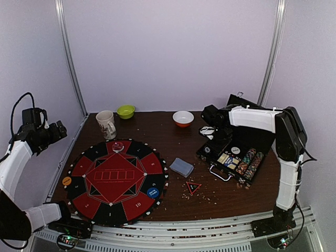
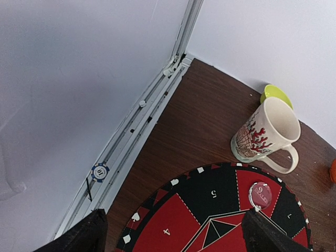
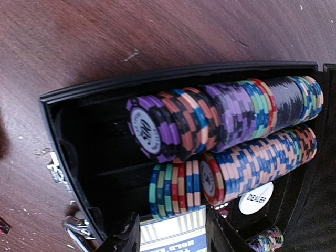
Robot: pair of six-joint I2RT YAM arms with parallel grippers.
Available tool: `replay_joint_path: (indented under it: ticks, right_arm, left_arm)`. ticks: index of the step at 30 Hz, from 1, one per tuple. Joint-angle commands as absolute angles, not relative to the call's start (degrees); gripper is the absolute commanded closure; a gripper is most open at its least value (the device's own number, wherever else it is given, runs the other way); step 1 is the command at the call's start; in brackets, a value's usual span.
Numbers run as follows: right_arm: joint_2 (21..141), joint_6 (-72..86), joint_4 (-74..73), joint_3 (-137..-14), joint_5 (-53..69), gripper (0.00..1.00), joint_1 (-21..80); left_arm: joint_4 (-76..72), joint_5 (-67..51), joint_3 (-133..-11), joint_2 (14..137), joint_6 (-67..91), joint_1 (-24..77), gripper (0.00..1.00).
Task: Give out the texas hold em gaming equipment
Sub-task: Pick up the pile of poker chips from the chip case.
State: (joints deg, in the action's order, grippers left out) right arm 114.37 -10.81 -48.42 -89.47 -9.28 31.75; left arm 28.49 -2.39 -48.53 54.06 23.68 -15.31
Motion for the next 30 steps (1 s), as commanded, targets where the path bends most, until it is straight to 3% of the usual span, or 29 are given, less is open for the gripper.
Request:
replay_joint_path:
  ticks: [1, 21, 24, 28, 30]
  right_arm:
    - [115.8, -11.6, -49.9, -90.9, -12.5, 0.54, 32.0]
    - [120.3, -13.0, -48.8, -91.7, -12.2, 0.56, 32.0]
    - [121.2, -13.4, -48.7, -92.6, -11.7, 0.63, 32.0]
    - [120.8, -12.5, -50.0, -93.5, -12.2, 0.95, 32.0]
    - [119.3, -11.4, -51.3, -94.3, -12.7, 0.99, 32.1]
  left_arm:
    - [25.8, -3.0, -50.4, 54.5, 22.8, -15.0, 0.08]
    - [25.7, -2.8, -50.0, 54.4, 22.5, -15.0, 0.08]
    - [25.7, -2.7, -49.9, 54.3, 22.5, -15.1, 0.08]
    - [25.9, -2.6, -50.2, 54.1, 22.3, -15.1, 0.08]
    - [26.2, -2.6, -50.6, 53.9, 22.0, -15.0, 0.08]
